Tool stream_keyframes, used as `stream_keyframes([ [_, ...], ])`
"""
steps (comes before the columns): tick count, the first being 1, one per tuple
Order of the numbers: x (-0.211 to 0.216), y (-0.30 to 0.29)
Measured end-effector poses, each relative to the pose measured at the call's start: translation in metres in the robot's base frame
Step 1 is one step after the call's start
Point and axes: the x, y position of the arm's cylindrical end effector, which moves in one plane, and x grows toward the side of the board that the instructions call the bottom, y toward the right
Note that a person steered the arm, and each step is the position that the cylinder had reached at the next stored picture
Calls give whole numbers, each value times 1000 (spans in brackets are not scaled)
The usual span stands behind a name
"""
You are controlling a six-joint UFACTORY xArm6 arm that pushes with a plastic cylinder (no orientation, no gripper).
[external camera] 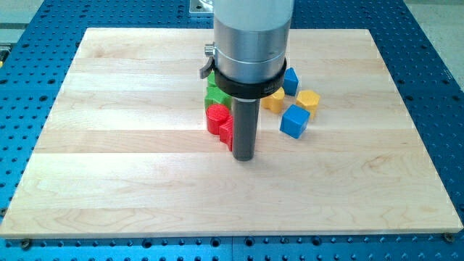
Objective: Place the red star to the bottom left of the yellow heart
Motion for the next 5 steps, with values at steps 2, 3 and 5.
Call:
stream_keyframes([
  [2,1,-58],
  [3,1,-81],
  [5,-13,-43],
])
